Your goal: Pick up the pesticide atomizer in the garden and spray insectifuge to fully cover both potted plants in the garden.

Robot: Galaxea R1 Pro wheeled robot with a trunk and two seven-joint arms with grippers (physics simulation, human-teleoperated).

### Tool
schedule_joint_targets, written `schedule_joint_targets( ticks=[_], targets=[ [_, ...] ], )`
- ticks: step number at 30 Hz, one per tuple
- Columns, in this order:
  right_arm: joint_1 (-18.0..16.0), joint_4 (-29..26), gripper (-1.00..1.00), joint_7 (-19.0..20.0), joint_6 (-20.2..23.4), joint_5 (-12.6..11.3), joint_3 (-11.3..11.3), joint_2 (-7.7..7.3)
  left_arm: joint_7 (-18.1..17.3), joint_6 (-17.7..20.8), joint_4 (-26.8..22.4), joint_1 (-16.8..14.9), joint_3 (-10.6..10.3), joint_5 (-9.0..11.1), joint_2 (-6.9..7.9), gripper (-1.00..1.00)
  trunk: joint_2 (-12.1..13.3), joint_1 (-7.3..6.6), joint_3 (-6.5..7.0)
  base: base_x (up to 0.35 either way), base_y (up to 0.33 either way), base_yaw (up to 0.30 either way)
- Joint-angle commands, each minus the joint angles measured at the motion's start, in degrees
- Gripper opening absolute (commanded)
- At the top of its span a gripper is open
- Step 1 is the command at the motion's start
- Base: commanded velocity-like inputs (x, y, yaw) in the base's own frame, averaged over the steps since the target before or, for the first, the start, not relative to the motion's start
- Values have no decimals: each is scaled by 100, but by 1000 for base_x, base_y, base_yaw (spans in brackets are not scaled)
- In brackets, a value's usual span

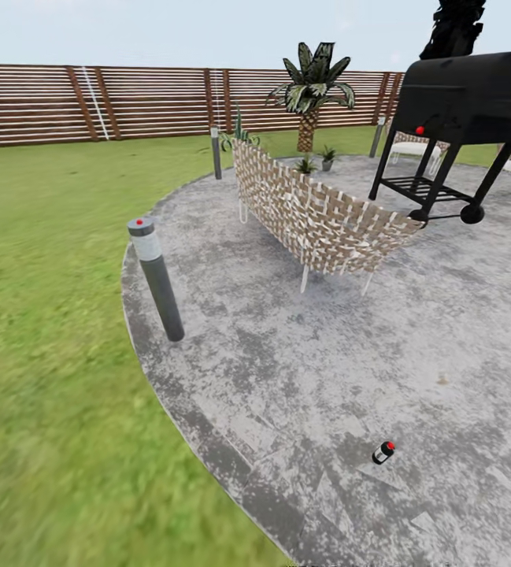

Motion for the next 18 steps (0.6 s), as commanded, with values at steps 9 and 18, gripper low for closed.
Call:
schedule_joint_targets(
  ticks=[9, 18],
  targets=[
    [-4, 8, 100, 5, -19, -5, -7, 1, -4, -16, 2, -1, -11, 57, 1, 100, -1, -1, -4, 0, 0, -300],
    [-4, 8, 100, 5, -19, -5, -7, 1, -4, -16, -7, -1, -11, 57, 1, 100, -1, -1, -4, 0, 0, -300]
  ],
)
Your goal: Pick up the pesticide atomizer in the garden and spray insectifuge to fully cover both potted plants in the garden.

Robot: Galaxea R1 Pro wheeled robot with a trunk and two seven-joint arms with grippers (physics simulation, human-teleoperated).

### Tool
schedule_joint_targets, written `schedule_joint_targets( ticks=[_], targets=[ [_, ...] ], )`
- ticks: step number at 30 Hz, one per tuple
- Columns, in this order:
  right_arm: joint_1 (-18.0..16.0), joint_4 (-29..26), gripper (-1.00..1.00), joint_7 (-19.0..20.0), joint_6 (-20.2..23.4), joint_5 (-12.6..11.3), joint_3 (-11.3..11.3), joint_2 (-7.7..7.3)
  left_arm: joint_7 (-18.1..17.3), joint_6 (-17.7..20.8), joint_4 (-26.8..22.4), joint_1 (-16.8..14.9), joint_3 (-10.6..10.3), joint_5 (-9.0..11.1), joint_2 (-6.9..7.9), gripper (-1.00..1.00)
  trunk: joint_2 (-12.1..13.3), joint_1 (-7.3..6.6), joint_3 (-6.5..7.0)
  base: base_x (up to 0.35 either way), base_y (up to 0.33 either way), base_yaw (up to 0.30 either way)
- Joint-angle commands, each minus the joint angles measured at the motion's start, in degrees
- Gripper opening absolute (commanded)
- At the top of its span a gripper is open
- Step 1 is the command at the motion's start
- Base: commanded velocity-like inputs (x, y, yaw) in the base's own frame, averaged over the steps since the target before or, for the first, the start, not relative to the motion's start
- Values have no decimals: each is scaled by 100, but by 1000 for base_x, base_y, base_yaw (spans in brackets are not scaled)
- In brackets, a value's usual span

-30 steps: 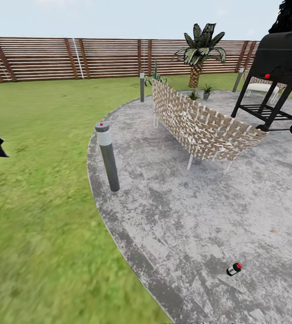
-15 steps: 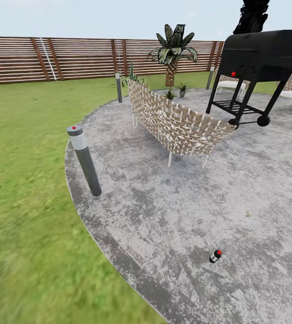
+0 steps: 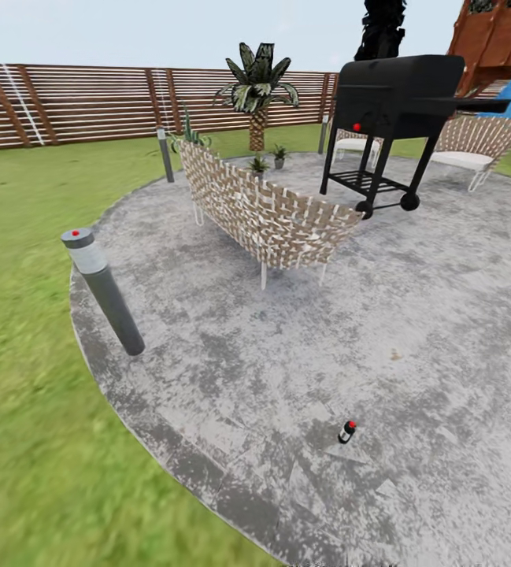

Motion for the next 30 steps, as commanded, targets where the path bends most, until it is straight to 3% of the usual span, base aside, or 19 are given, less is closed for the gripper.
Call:
schedule_joint_targets(
  ticks=[1, 26, 30],
  targets=[
    [-4, 6, 100, 5, -19, -5, -7, 1, -4, -16, 1, -1, -11, 55, 1, 100, -1, -1, -4, 0, 0, -300],
    [-4, -20, 100, 14, -26, 0, 2, 1, -4, -16, 1, -1, -19, 50, 1, 100, -1, -1, 18, 0, 0, -300],
    [-4, -12, 100, 6, -24, 2, -7, 1, -5, -16, 1, -1, -13, 50, 1, 100, -1, -1, 19, 211, 170, -300]
  ],
)
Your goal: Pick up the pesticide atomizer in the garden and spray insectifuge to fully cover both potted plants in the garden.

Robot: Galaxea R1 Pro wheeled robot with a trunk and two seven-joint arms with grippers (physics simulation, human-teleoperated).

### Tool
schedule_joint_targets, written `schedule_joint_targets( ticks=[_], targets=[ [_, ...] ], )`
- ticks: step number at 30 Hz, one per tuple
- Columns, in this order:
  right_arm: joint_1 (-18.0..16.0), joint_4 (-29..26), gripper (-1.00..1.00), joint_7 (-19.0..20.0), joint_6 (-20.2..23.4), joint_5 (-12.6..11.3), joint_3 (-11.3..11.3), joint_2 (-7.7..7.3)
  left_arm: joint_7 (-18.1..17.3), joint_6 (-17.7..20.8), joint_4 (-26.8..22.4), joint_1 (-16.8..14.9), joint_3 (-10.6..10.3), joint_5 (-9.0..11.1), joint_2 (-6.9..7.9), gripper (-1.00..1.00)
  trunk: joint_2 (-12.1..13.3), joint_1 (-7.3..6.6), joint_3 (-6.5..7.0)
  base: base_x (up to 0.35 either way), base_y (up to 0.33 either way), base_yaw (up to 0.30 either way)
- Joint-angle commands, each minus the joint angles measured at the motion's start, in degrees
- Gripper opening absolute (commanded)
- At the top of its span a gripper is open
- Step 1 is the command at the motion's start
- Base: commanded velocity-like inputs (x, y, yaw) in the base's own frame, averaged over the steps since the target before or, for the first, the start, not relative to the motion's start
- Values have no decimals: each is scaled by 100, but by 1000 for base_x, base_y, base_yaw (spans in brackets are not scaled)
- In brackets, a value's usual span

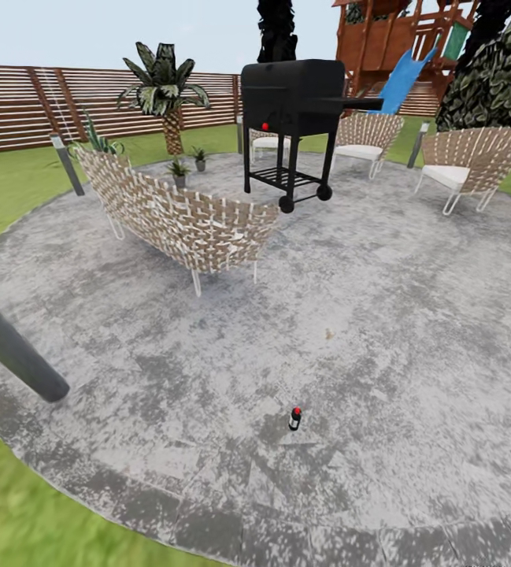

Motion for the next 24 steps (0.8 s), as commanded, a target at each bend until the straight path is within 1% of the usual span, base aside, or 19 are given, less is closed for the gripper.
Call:
schedule_joint_targets(
  ticks=[1, 9, 14, 19, 24],
  targets=[
    [-4, 4, 100, 5, -20, -6, -9, 1, -4, -16, 3, -1, -17, 58, 1, 100, -1, 2, -4, 258, 209, -300],
    [-4, 4, 100, 5, -17, -10, -9, 1, -12, -16, 10, -1, -21, 58, 1, 100, -1, 2, -4, 266, 232, -300],
    [-4, 4, 100, 5, -16, -10, -9, 1, -13, -16, 10, -1, -21, 58, 1, 100, -1, 2, -4, 203, 278, -300],
    [-4, 4, 100, 5, -16, -10, -9, 1, -19, -16, 11, -1, -21, 58, 1, 100, -1, 2, -4, 138, 300, -300],
    [-4, 5, 100, 5, -14, -10, -9, 1, -21, -16, 12, -1, -21, 58, 1, 100, -1, 2, -4, 25, 306, -300]
  ],
)
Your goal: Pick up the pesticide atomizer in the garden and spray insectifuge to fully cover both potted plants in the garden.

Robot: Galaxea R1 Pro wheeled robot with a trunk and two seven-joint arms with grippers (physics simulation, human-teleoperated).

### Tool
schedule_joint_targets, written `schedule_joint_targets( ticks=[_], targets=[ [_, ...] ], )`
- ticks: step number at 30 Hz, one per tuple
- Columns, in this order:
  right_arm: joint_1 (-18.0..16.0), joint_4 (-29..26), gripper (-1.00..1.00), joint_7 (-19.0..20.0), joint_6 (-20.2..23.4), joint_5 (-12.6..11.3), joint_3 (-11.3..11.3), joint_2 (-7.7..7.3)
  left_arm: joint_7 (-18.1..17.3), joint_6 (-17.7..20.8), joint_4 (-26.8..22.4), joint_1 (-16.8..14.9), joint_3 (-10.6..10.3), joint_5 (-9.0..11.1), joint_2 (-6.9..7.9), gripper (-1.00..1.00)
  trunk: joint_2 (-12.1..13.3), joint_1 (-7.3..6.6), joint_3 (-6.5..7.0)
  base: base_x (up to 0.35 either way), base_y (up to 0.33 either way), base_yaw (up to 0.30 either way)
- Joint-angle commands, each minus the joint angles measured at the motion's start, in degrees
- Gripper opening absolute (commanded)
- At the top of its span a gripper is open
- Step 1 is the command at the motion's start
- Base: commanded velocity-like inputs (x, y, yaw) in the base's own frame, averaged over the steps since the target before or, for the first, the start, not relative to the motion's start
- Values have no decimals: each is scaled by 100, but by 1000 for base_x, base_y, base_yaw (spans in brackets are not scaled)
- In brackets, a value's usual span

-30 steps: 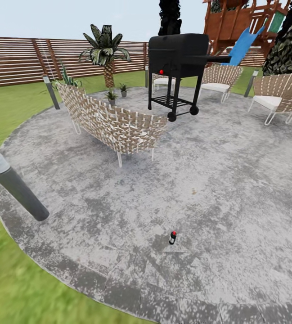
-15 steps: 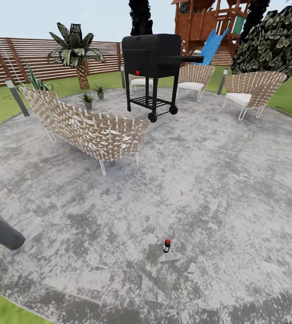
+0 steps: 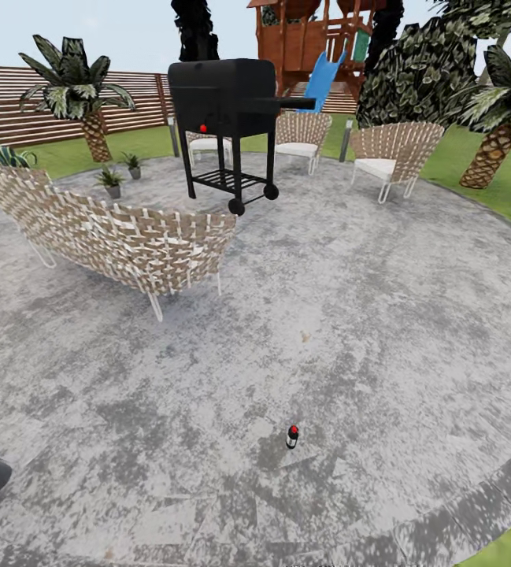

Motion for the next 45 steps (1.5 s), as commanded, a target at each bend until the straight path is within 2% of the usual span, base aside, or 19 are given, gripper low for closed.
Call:
schedule_joint_targets(
  ticks=[1, 14, 30, 45],
  targets=[
    [-3, 4, 100, 5, -18, -4, -10, 1, -5, -15, 3, -1, -15, 58, 1, 100, -1, -1, -4, 1, 306, -300],
    [-3, 2, 100, 5, -18, -4, -10, 1, -5, -15, 3, -1, -15, 58, 1, 100, -1, -1, -4, 39, 233, -300],
    [-3, -16, 100, 6, -18, -3, -10, 1, -5, -19, 3, 6, -15, 58, 6, 100, -1, -1, -4, 17, 18, -300],
    [-3, -7, 100, 10, -18, -4, -10, 1, -5, -19, 3, 2, -15, 58, 9, 100, -1, -1, -4, 246, 207, -300]
  ],
)
